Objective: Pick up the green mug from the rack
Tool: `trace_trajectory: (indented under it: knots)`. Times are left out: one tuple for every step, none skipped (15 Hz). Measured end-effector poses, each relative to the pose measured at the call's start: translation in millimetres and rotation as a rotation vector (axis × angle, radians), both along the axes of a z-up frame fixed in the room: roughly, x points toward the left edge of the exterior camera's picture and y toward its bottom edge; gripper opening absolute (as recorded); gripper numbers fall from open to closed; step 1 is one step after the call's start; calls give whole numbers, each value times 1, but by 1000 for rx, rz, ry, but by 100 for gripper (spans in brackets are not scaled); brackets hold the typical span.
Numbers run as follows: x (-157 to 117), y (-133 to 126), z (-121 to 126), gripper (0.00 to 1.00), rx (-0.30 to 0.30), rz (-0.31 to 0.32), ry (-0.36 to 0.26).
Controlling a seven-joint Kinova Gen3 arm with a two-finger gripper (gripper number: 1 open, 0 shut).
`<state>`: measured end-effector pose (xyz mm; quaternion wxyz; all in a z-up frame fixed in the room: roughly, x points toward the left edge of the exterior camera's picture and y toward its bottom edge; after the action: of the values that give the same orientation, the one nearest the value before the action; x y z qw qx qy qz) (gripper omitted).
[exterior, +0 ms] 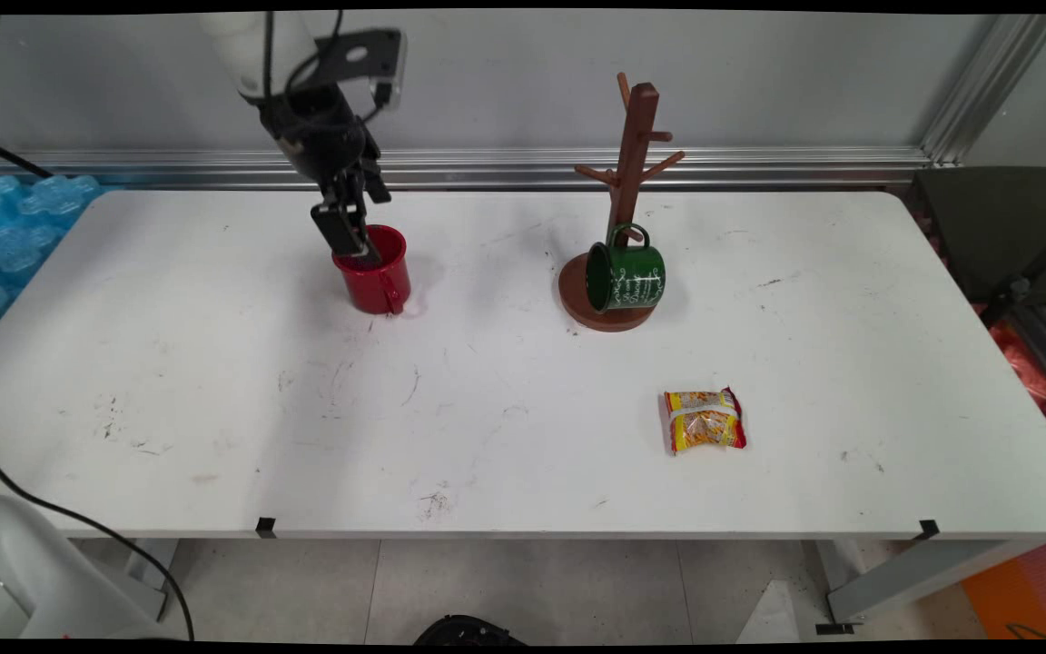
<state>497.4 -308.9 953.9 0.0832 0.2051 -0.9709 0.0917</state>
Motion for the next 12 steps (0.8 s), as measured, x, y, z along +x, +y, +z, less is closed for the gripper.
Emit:
trace_trajectory:
  knots:
    - [1, 4, 8, 100, -6, 5, 23]
    - [2, 7, 15, 100, -11, 11, 44]
    - [2, 11, 22, 100, -16, 16, 64]
    - [3, 14, 28, 100, -20, 23, 83]
    - [4, 17, 34, 100, -22, 33, 107]
    - [4, 21, 39, 100, -22, 46, 133]
    - [4, 23, 42, 100, -22, 63, 159]
    - [3, 25, 46, 100, -21, 86, 192]
    - [3, 26, 47, 100, -20, 100, 211]
    - [1, 26, 48, 100, -20, 122, 241]
    - [-1, 26, 48, 100, -17, 144, 270]
    - [-5, 26, 47, 100, -15, 170, 305]
